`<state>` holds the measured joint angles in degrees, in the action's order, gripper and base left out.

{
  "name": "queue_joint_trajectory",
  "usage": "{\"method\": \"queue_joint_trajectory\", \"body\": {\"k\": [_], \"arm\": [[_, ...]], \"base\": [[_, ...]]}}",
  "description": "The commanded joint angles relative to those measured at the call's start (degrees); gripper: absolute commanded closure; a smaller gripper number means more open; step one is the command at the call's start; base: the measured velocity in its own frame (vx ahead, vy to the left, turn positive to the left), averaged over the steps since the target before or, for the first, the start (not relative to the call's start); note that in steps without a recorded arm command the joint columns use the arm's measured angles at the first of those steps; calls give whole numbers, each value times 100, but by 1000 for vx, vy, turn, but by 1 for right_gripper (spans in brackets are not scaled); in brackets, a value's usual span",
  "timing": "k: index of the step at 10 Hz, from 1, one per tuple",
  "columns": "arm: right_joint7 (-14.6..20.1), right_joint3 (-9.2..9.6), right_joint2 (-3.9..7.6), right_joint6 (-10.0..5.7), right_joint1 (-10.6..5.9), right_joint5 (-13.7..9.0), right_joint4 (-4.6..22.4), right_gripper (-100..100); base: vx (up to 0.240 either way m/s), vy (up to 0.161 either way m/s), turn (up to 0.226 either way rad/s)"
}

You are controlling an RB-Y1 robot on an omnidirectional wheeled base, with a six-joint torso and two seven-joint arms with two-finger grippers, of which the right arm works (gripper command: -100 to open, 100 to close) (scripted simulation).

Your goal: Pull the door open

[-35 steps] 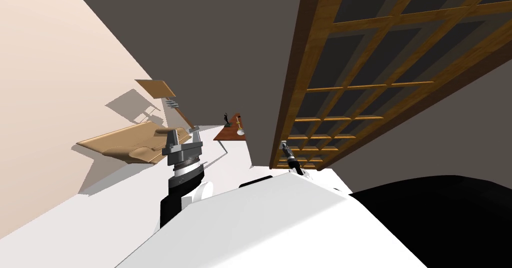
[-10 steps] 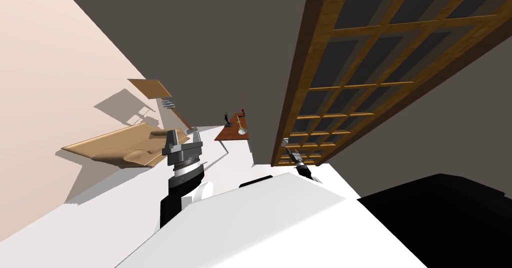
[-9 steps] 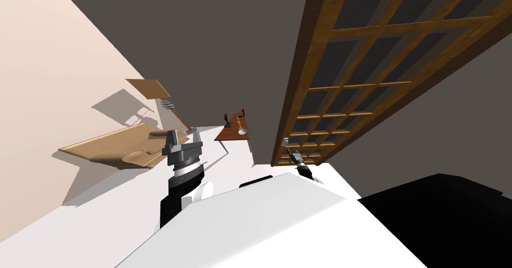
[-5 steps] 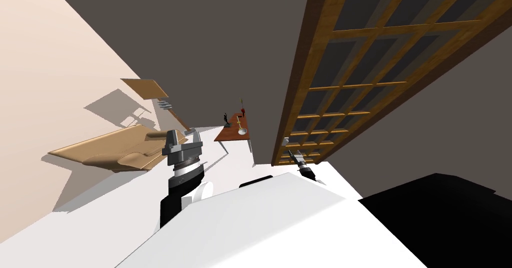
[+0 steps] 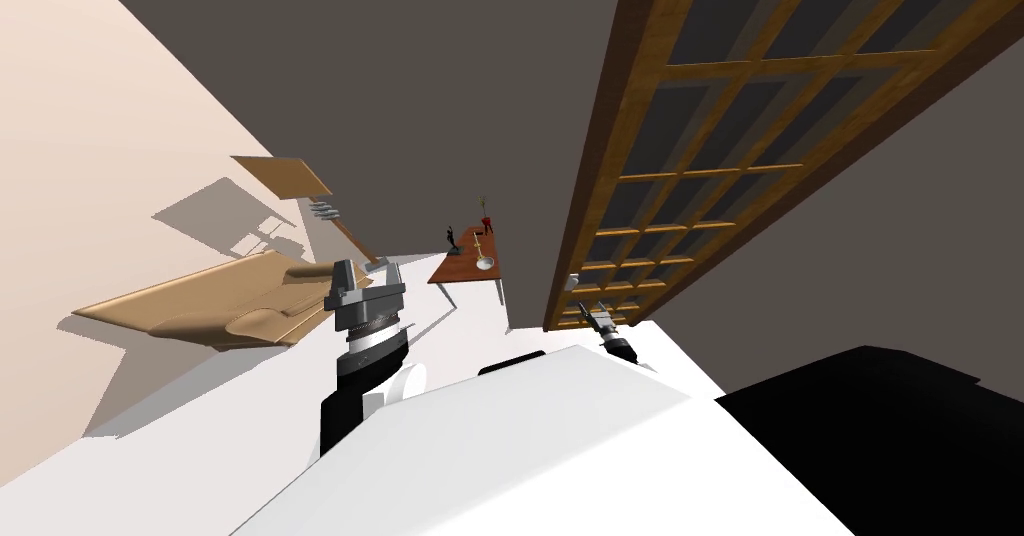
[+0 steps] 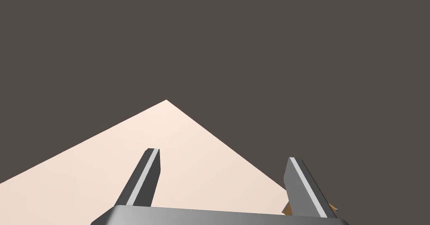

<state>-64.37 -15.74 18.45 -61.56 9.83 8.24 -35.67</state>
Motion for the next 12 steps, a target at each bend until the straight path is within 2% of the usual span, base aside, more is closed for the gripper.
{"method": "queue_joint_trajectory", "body": {"k": [1,5,6,7,12], "arm": [[-97,-64,-48,122,-146,-37,51,-100],[-280,-184,-140,354,-421,-107,146,-100],[-254,-166,-114,272,-422,-97,214,-100],[-254,-166,-114,272,-422,-97,214,100],[-254,-166,-114,272,-422,-97,214,100]], "base": [[123,-43,96],[184,-83,110],[82,-36,21],[-6,3,-13],[-16,6,-1]]}}
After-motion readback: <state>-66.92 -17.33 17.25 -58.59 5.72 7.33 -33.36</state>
